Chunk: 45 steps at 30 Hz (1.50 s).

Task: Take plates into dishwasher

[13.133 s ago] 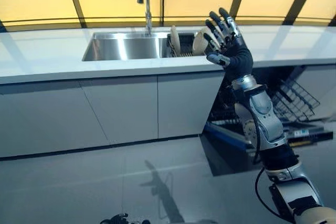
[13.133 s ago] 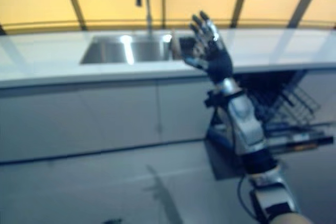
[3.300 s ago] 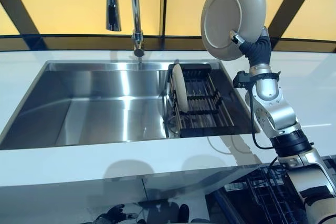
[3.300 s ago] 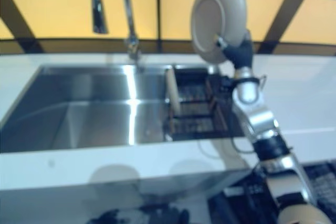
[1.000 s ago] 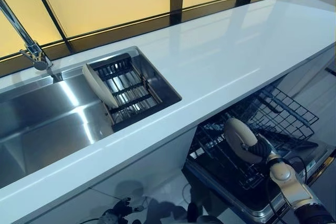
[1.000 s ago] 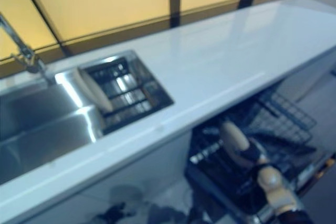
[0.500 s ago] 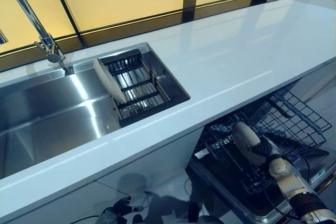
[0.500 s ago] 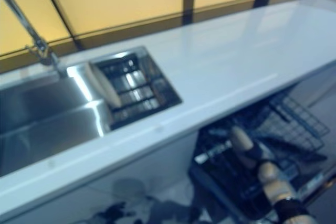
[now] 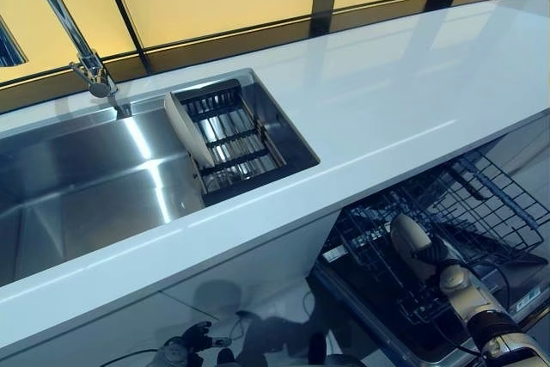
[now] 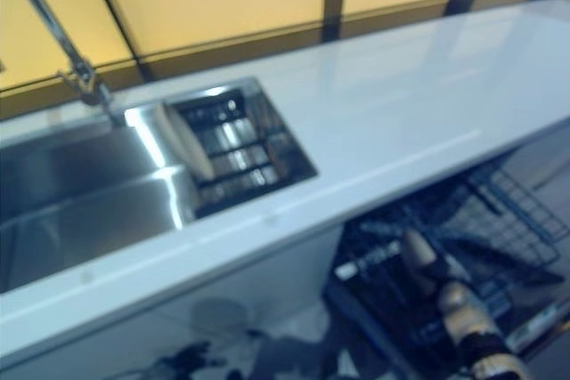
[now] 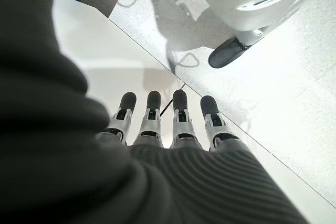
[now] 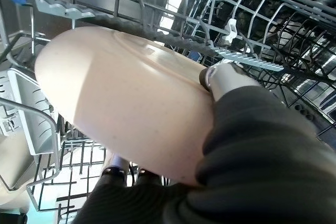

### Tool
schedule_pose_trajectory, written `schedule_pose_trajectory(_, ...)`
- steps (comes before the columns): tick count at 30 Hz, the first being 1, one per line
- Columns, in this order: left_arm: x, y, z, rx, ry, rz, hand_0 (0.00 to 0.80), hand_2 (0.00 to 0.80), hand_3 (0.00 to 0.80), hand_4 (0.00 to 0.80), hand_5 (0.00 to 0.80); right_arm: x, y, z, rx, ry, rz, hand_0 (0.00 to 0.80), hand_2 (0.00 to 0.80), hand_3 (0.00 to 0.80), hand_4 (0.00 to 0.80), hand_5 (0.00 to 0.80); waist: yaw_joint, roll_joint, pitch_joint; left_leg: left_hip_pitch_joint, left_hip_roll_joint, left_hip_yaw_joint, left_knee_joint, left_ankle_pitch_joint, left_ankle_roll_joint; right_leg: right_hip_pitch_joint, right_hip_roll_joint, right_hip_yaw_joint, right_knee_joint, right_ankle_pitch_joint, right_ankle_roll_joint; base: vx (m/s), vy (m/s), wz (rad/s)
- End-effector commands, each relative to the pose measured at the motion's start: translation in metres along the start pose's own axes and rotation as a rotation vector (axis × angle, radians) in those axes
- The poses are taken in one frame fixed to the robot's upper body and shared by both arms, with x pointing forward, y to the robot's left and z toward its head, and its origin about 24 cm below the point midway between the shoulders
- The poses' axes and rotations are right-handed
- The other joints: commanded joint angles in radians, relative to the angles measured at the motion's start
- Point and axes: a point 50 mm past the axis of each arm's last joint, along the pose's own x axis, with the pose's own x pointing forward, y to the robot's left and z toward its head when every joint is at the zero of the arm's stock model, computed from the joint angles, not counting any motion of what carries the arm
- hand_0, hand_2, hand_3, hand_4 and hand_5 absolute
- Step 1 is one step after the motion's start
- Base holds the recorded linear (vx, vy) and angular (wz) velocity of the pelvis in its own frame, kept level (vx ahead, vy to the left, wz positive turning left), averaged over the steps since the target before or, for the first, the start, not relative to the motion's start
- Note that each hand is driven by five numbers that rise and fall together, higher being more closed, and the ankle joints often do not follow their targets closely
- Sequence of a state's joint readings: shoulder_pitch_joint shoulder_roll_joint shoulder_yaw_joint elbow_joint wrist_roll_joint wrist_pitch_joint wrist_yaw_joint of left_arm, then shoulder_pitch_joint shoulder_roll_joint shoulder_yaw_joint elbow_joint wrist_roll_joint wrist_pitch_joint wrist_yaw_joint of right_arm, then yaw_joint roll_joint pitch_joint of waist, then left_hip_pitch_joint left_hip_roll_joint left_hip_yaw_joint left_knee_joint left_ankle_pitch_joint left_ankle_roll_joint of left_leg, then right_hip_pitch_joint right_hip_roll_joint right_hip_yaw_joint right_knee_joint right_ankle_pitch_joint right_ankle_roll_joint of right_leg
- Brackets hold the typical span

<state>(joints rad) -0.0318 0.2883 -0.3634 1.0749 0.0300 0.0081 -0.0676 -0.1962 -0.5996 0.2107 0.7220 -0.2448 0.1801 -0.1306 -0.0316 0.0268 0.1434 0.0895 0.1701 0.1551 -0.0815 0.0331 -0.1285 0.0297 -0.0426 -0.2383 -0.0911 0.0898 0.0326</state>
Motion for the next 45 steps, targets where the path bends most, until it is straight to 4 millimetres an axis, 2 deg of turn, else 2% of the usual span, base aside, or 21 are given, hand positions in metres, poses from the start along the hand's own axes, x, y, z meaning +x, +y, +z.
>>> schedule_pose_trajectory(1,0.003,0.013,0.02,0.108,-0.053,0.016,0.0,0.0,0.0,0.0,0.0,0.008,0.008,0.018,-0.016,-0.018,0.005,0.8,0.8,0.8,0.8,0.8,0.027,-0.061,-0.006,-0.055,-0.054,0.03,0.0,0.037,0.063,0.023,-0.004,0.036,0.029,-0.067,0.018,0.0,0.0,0.0)
schedule_pose_trajectory(7,0.004,0.014,0.024,0.123,-0.058,0.01,0.0,0.0,0.0,0.0,0.0,0.007,0.023,0.012,0.0,0.013,0.039,0.8,0.8,0.8,0.8,0.8,0.033,-0.059,-0.004,-0.059,-0.053,0.023,0.0,0.039,0.064,0.022,-0.003,0.034,0.03,-0.068,0.017,-0.001,-0.003,0.01)
schedule_pose_trajectory(23,0.005,0.014,0.027,0.133,-0.061,0.008,0.0,0.0,0.0,0.0,0.0,0.006,0.038,0.015,-0.037,0.017,0.09,0.8,0.8,0.8,0.8,0.8,0.037,-0.063,-0.007,-0.059,-0.057,0.015,-0.004,0.04,0.066,0.023,0.0,0.039,0.023,-0.063,0.017,-0.001,0.0,0.02)
schedule_pose_trajectory(25,0.005,0.014,0.027,0.134,-0.06,0.009,0.0,0.0,0.0,0.0,0.0,0.006,0.037,0.015,-0.038,0.019,0.091,0.725,0.725,0.725,0.725,0.725,0.037,-0.065,-0.008,-0.058,-0.057,0.016,-0.005,0.039,0.067,0.023,-0.001,0.039,0.022,-0.062,0.017,0.0,0.0,0.0)
schedule_pose_trajectory(26,0.005,0.014,0.028,0.133,-0.061,0.011,0.0,0.0,0.0,0.0,0.0,0.006,0.037,0.016,-0.037,0.02,0.089,0.58,0.58,0.58,0.58,0.58,0.037,-0.066,-0.008,-0.059,-0.058,0.015,-0.006,0.039,0.067,0.023,0.0,0.041,0.021,-0.061,0.017,0.0,0.0,0.0)
schedule_pose_trajectory(27,0.005,0.014,0.028,0.133,-0.061,0.012,0.0,0.0,0.0,0.0,0.0,0.006,0.037,0.016,-0.036,0.019,0.088,0.508,0.508,0.508,0.508,0.508,0.037,-0.066,-0.007,-0.059,-0.058,0.015,-0.006,0.039,0.067,0.023,0.0,0.041,0.02,-0.06,0.017,0.0,0.0,0.0)
schedule_pose_trajectory(28,0.005,0.015,0.028,0.133,-0.061,0.013,0.0,0.0,0.0,0.0,0.0,0.006,0.036,0.017,-0.036,0.019,0.087,0.198,0.198,0.198,0.198,0.198,0.037,-0.066,-0.007,-0.059,-0.058,0.015,-0.006,0.039,0.068,0.023,0.0,0.042,0.02,-0.06,0.017,0.0,0.0,0.0)
schedule_pose_trajectory(30,0.005,0.015,0.028,0.134,-0.06,0.012,0.0,0.0,0.0,0.0,0.0,0.006,0.037,0.016,-0.035,0.018,0.083,0.0,0.0,0.0,0.0,0.0,0.036,-0.066,-0.009,-0.057,-0.058,0.015,-0.006,0.037,0.069,0.022,0.001,0.042,0.022,-0.06,0.017,0.0,0.0,0.0)
schedule_pose_trajectory(45,0.005,0.014,0.023,0.13,-0.049,0.012,0.0,0.0,0.0,0.0,0.0,0.006,0.032,0.02,-0.023,-0.007,0.05,0.0,0.0,0.0,0.0,0.0,0.03,-0.072,-0.022,-0.043,-0.06,0.022,-0.006,0.029,0.073,0.03,0.0,0.05,0.02,-0.059,0.02,0.0,0.0,0.0)
